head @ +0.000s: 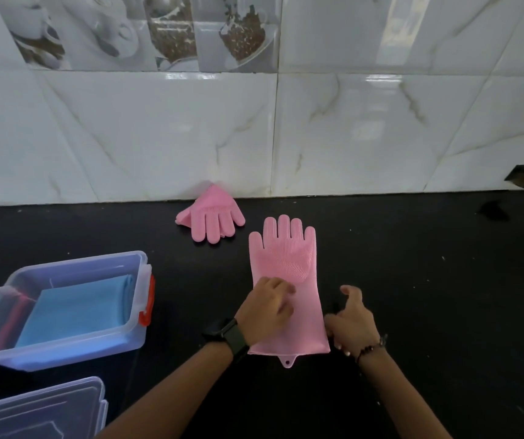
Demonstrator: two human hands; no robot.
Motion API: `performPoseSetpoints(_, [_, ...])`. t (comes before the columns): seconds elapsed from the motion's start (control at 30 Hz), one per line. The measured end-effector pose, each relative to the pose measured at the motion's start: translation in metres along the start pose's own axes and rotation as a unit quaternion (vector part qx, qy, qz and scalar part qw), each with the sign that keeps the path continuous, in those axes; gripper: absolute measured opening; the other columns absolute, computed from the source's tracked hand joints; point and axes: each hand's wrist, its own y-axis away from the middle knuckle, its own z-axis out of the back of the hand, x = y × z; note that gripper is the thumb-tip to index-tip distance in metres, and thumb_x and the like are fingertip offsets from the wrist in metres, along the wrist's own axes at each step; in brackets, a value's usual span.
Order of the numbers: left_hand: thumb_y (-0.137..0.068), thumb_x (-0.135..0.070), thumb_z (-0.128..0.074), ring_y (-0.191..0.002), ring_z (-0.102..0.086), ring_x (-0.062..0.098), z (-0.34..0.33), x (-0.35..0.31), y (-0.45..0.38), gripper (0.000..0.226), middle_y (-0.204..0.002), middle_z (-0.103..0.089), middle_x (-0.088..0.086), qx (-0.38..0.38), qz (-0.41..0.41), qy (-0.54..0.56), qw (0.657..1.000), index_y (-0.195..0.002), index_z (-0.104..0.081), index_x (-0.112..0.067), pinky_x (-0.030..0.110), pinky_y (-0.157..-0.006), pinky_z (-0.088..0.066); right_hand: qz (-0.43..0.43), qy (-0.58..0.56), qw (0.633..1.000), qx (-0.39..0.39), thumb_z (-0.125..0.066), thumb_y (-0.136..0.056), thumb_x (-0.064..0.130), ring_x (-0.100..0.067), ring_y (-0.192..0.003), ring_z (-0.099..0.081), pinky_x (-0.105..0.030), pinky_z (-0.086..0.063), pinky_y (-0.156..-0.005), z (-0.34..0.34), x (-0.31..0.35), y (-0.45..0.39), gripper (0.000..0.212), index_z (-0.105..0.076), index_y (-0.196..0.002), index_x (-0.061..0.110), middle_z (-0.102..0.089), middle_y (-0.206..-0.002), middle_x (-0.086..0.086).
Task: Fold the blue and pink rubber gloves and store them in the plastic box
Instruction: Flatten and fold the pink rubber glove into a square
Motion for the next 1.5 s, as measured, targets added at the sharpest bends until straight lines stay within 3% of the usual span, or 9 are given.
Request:
performPoseSetpoints(0.17, [-0.094,-0.020,-0.045,-0.115,-0.051,0.016,0.001,0.002,0.011,0.030,-0.126,-0.059,0.005,0.042,0.000,-0.007,0.999,-0.115,-0.063,-0.009,0.021,-0.101,-0.036,0.057,0.124,0.991,-0.003,-0.052,-0.089,0.011,-0.010,-0.058,-0.054,-0.022,-0.045,-0.050,0.005,0.008,-0.005,0.044,-0.036,-0.130,0.017,-0.054,-0.077,0.001])
performPoseSetpoints(0.3, [-0.087,0.002,-0.047,-0.103,-0.062,0.029,0.047,0.025,-0.025,0.026,-0.110,-0.068,0.019,-0.112,0.135,0.084,0.981,-0.104,-0.068,0.004,0.030,-0.094,-0.045,0.258,0.151,0.953,-0.047,-0.048,-0.090,0.009,-0.008,-0.058,-0.050,-0.015,-0.039,-0.054,-0.017,0.072,-0.040,0.025,-0.056,-0.113,0.008,-0.059,-0.078,0.000])
performPoseSetpoints(0.4, [-0.088,0.004,-0.045,-0.111,-0.058,0.030,0.085,0.069,-0.058,0.032,-0.120,-0.062,0.021,-0.191,0.282,0.054,0.939,-0.116,-0.062,0.003,0.034,-0.100,-0.045,0.372,0.240,0.896,-0.037,-0.044,-0.088,0.004,-0.019,-0.083,-0.054,-0.026,-0.043,-0.074,-0.052,0.133,-0.087,0.028,-0.061,-0.110,0.004,-0.064,-0.103,-0.013])
performPoseSetpoints(0.53, [-0.089,-0.005,-0.046,-0.121,-0.046,0.036,0.108,0.116,-0.091,0.048,-0.134,-0.044,0.023,-0.127,0.408,-0.026,0.904,-0.137,-0.037,-0.006,0.039,-0.102,-0.041,0.368,0.342,0.864,0.020,-0.049,-0.083,-0.001,-0.036,-0.116,-0.051,-0.039,-0.043,-0.097,-0.093,0.183,-0.159,0.052,-0.041,-0.134,0.006,-0.056,-0.125,-0.020])
performPoseSetpoints(0.67, [-0.092,-0.008,-0.036,-0.111,-0.054,0.036,0.106,0.142,-0.107,0.045,-0.122,-0.056,0.019,-0.083,0.382,-0.057,0.919,-0.136,-0.037,-0.019,0.043,-0.094,-0.049,0.388,0.364,0.846,0.018,-0.047,-0.085,0.000,-0.037,-0.107,-0.054,-0.040,-0.047,-0.091,-0.115,0.199,-0.202,0.054,-0.033,-0.136,0.009,-0.060,-0.116,-0.021])
performPoseSetpoints(0.83, [-0.098,-0.014,-0.042,-0.110,-0.059,0.027,0.102,0.143,-0.118,0.037,-0.122,-0.062,0.013,-0.095,0.350,0.000,0.932,-0.135,-0.045,-0.011,0.030,-0.094,-0.046,0.372,0.101,0.915,0.116,-0.038,-0.078,-0.015,-0.019,-0.086,-0.056,-0.019,-0.047,-0.064,-0.111,0.196,-0.208,0.062,-0.048,-0.129,0.020,-0.059,-0.104,-0.008])
performPoseSetpoints(0.97, [-0.094,-0.004,-0.045,-0.097,-0.057,0.027,0.103,0.138,-0.113,0.037,-0.112,-0.060,0.017,-0.146,0.249,-0.001,0.958,-0.130,-0.054,-0.010,0.028,-0.088,-0.046,0.382,-0.027,0.917,0.108,-0.041,-0.073,-0.022,-0.023,-0.096,-0.061,-0.033,-0.055,-0.082,-0.094,0.196,-0.193,0.051,-0.065,-0.107,0.007,-0.067,-0.107,-0.013])
performPoseSetpoints(1.33, [-0.091,-0.003,-0.048,-0.085,-0.062,0.023,0.120,0.075,-0.075,0.017,-0.092,-0.066,0.008,-0.175,0.139,0.188,0.956,-0.101,-0.062,-0.004,0.023,-0.078,-0.054,0.507,0.086,0.855,-0.066,-0.059,-0.086,0.010,-0.034,-0.105,-0.051,-0.041,-0.043,-0.089,-0.050,0.236,-0.103,0.018,-0.068,-0.099,0.000,-0.064,-0.110,-0.017])
performPoseSetpoints(1.5, [-0.088,-0.001,-0.046,-0.096,-0.061,0.023,0.118,0.058,-0.040,0.037,-0.097,-0.057,-0.010,-0.134,0.161,0.214,0.954,-0.123,-0.046,-0.010,0.018,-0.077,-0.051,0.551,0.116,0.820,-0.098,-0.053,-0.091,0.020,-0.025,-0.080,-0.049,-0.036,-0.041,-0.072,-0.023,0.244,-0.045,0.020,-0.059,-0.094,0.001,-0.062,-0.081,-0.013])
